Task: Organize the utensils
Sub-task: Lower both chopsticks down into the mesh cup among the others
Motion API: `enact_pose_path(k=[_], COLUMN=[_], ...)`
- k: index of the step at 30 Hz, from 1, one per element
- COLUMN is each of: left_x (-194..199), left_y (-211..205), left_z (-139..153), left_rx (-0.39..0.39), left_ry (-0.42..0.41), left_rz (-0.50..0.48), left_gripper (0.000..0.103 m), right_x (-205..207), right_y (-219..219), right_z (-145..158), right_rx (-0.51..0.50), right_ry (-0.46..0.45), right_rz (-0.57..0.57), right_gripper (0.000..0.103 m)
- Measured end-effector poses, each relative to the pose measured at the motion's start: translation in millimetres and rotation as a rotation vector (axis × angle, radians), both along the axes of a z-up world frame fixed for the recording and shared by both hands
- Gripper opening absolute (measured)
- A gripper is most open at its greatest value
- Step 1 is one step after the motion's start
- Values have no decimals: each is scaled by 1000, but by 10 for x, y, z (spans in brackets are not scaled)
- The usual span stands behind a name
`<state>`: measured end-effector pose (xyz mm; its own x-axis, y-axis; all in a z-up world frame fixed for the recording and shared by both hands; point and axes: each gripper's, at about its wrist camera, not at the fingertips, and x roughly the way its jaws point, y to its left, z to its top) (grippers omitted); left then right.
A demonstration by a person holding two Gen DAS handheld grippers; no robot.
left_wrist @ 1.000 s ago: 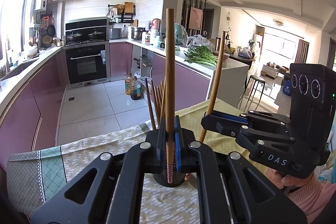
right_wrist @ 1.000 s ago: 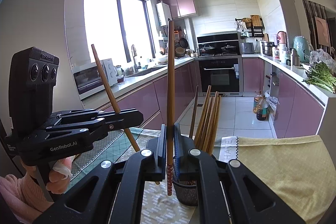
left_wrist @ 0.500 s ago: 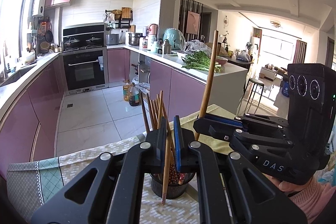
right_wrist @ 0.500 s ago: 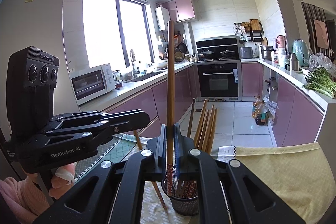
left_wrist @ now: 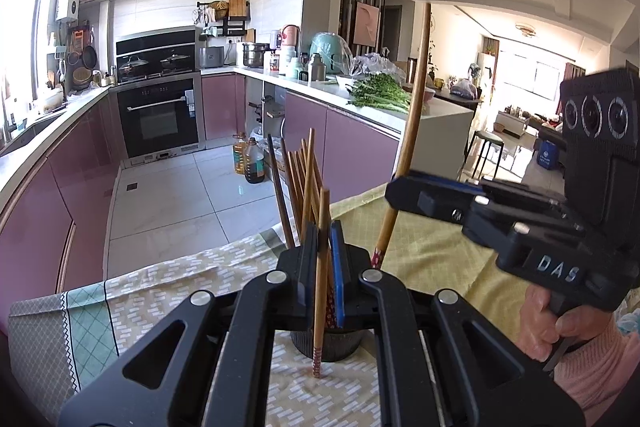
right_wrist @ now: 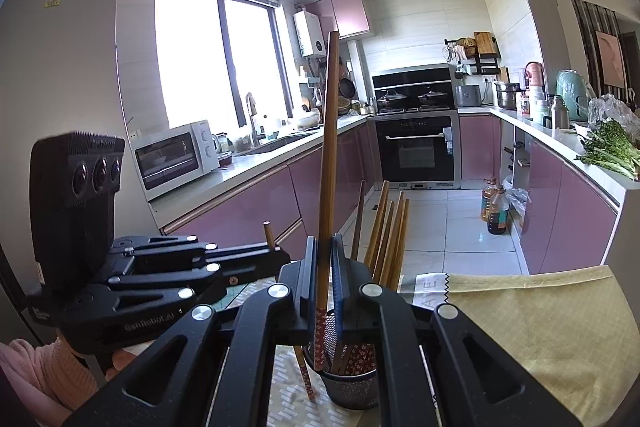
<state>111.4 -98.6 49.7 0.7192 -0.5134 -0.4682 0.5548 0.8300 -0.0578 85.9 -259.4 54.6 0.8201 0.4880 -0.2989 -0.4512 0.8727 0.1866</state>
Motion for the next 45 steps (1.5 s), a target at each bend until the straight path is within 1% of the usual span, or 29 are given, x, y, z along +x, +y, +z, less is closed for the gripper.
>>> enact_pose_path(k=[8, 12, 15, 26, 36, 45], left_x=[145, 210, 204, 94, 18, -58], left_y=[-15, 16, 33, 23, 98, 67], left_z=[-239, -315, -318, -56, 202, 408], left_rx=[37, 39, 35, 24, -14, -16], left_ry=[69, 90, 87, 37, 5, -48], left_rz=[-4, 3, 9, -10, -26, -23], left_gripper=[8, 7, 7, 7, 7, 7], right_x=[3, 4, 13, 3, 13, 30], right_y=[27, 31, 31, 59, 40, 38], right_z=[10, 11, 18, 16, 27, 30], right_rx=[-4, -5, -7, -10, -8, -8], right_ry=[-1, -2, -3, -14, -17, -19], right_rz=[1, 0, -1, -6, -11, -13], right_gripper=[6, 6, 6, 6, 6, 6])
